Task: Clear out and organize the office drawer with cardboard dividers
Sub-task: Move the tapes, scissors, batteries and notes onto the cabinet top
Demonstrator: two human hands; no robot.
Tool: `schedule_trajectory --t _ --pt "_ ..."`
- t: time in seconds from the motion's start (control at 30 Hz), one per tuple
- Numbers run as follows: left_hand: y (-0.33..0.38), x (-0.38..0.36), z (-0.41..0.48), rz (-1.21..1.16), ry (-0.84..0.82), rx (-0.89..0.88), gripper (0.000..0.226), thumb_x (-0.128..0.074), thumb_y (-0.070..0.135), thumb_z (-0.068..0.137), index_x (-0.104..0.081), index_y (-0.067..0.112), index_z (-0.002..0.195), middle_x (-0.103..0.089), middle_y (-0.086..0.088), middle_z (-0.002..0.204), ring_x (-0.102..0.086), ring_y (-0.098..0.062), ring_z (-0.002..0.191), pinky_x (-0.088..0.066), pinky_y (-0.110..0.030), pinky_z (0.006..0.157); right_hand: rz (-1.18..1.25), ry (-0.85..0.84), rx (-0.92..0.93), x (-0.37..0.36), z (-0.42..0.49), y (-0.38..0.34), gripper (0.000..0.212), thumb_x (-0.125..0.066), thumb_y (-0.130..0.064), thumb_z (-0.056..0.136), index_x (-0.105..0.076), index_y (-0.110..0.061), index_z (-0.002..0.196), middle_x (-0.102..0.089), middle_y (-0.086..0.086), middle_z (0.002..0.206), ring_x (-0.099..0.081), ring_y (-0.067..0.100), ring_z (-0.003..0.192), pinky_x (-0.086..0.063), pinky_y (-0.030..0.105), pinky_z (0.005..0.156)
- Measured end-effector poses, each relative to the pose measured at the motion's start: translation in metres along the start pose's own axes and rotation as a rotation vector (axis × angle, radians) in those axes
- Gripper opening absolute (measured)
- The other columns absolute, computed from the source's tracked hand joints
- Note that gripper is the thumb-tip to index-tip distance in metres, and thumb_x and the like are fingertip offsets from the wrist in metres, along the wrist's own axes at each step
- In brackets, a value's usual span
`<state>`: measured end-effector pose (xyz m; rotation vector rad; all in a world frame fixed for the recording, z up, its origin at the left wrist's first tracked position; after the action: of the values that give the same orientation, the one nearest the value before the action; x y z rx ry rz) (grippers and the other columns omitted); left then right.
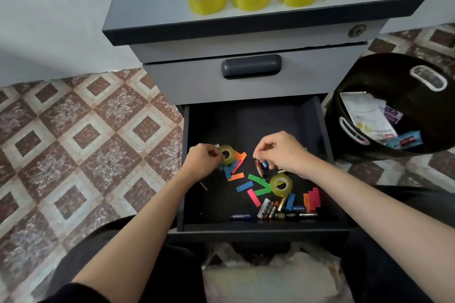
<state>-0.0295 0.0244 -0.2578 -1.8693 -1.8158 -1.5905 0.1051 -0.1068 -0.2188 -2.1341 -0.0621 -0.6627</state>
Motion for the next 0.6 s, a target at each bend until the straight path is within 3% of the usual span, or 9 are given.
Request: schedule_trajectory --t 0.23,0.33,0.5,0.6 --pt "0.01 0.002 0.015 0.17 0.002 -0.122 0.011 -0.059 0.015 0.087 -0.069 0.011 0.091 -0.066 -0.006 0.09 -0.061 -0.018 0.081 -0.047 -0.023 0.068 -0.013 -0.01 0.034 0.0 0.006 -0.007 0.01 -0.062 -0.01 0.087 -0.07 -0.012 0.082 -0.063 -0.004 0.073 -0.051 0.006 0.052 -0.04 0.014 0.05" --pt "0.006 -0.007 0.014 0.403 -0.057 -0.129 0.018 -0.059 0.015 0.086 -0.067 0.007 0.101 -0.066 -0.011 0.099 -0.062 -0.027 0.092 -0.048 -0.031 0.077 -0.016 0.002 0.032 0.004 0.005 -0.002 0.011 -0.063 -0.009 0.086 -0.07 -0.013 0.079 -0.065 0.001 0.073 -0.05 0.003 0.049 -0.041 0.014 0.05" --pt "-0.014 -0.028 0.009 0.676 -0.228 -0.133 0.027 -0.055 0.0 0.084 -0.063 0.007 0.109 -0.061 -0.011 0.113 -0.057 -0.027 0.105 -0.049 -0.032 0.086 -0.041 0.011 0.037 0.008 0.006 -0.001 0.012 -0.063 -0.008 0.086 -0.069 -0.014 0.078 -0.062 -0.004 0.071 -0.05 0.005 0.052 -0.038 0.01 0.045" --pt "-0.031 -0.037 0.004 1.004 -0.251 -0.16 0.026 -0.054 0.005 0.089 -0.061 0.008 0.114 -0.058 -0.009 0.12 -0.051 -0.027 0.116 -0.044 -0.033 0.091 -0.036 0.02 0.029 0.011 0.006 0.001 0.013 -0.062 -0.008 0.086 -0.068 -0.015 0.078 -0.06 -0.005 0.069 -0.05 0.004 0.053 -0.035 0.009 0.041"
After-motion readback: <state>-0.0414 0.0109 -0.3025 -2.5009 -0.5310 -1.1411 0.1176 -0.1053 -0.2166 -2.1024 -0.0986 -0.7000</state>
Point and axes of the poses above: each hand's wrist, its own z-axis towards the middle knuckle, its own x-axis out of the back of the hand, y = z × x, the point moved 4 cm from there along z, towards the middle knuckle
